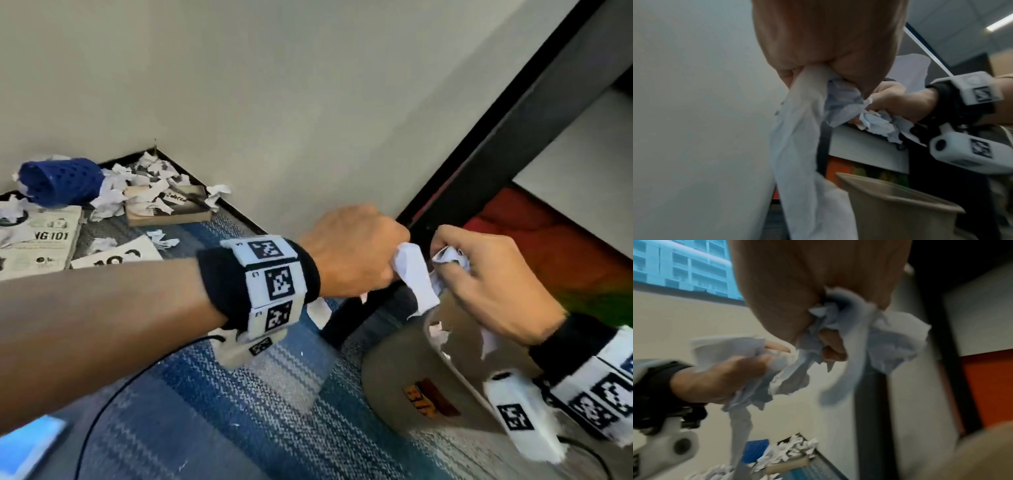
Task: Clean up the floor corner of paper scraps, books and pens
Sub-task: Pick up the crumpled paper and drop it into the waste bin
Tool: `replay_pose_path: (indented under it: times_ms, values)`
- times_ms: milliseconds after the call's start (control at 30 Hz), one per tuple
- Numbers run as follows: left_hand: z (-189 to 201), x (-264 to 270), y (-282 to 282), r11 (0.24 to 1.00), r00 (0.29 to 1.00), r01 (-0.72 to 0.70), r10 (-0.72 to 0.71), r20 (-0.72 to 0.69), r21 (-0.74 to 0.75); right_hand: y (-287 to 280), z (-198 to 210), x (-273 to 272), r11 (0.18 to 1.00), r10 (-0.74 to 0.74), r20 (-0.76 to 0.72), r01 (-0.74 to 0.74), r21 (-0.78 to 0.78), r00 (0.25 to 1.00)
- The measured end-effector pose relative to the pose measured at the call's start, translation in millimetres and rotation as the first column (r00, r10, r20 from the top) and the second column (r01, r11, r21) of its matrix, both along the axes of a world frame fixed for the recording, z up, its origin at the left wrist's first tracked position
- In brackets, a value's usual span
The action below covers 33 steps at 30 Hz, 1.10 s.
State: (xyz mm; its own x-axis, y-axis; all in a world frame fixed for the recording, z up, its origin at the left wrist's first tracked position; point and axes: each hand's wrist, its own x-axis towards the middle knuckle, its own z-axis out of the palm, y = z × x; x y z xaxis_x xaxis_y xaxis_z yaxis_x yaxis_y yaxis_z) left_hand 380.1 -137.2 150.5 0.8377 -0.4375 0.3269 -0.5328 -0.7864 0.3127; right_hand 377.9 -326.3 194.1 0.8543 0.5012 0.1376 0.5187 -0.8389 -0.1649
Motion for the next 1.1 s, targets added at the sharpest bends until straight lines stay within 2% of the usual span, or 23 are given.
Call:
replay_pose_path:
  times_ms: [100,233,367,567,633,667,733,767,833,900,1033,1100]
  values:
    - [9,-4,-50,0.996,0.998,0.049,-0.052,0.04,0.079,-62,-7,6,0.996,-0.083,0.028,0.084,-0.008,0.996]
    - [5,3,-120,0.987,0.997,0.071,-0.074,0.016,0.142,-129,-34,24,0.976,-0.218,-0.091,0.218,-0.012,0.972]
    - [-11,25,-178,0.992,0.992,0.065,-0.052,-0.112,0.111,-168,-54,40,0.93,-0.35,-0.243,0.367,0.028,0.905]
    - [-44,40,-222,0.98,0.955,0.169,-0.137,-0.261,0.104,-199,-74,54,0.964,-0.25,-0.529,0.262,-0.055,0.811]
    - [-52,42,-223,0.973,0.91,0.15,-0.068,-0.41,0.173,-202,-76,57,0.966,-0.227,-0.575,0.258,-0.029,0.786]
    - [-52,42,-221,0.97,0.862,0.14,-0.022,-0.506,0.197,-202,-75,57,0.965,-0.221,-0.586,0.26,-0.018,0.78]
    - [-47,43,-217,0.969,0.748,0.151,0.018,-0.664,0.196,-202,-70,57,0.967,-0.223,-0.571,0.254,-0.025,0.79]
    - [-42,45,-214,0.967,0.722,0.172,0.005,-0.692,0.186,-202,-67,56,0.967,-0.234,-0.537,0.252,-0.042,0.81]
    - [-33,47,-205,0.979,0.713,0.168,-0.041,-0.7,0.114,-199,-58,57,0.962,-0.267,-0.419,0.263,-0.069,0.868]
    - [-23,47,-192,0.996,0.697,0.077,-0.088,-0.712,-0.048,-190,-48,58,0.964,-0.266,-0.292,0.259,-0.064,0.919]
    - [-8,42,-151,0.952,0.754,-0.051,-0.161,-0.637,-0.302,-143,-26,47,0.988,-0.15,-0.111,0.152,0.007,0.982]
    - [-12,35,-129,0.921,0.832,-0.123,-0.107,-0.544,-0.37,-111,-22,35,0.996,-0.076,-0.065,0.079,0.046,0.995]
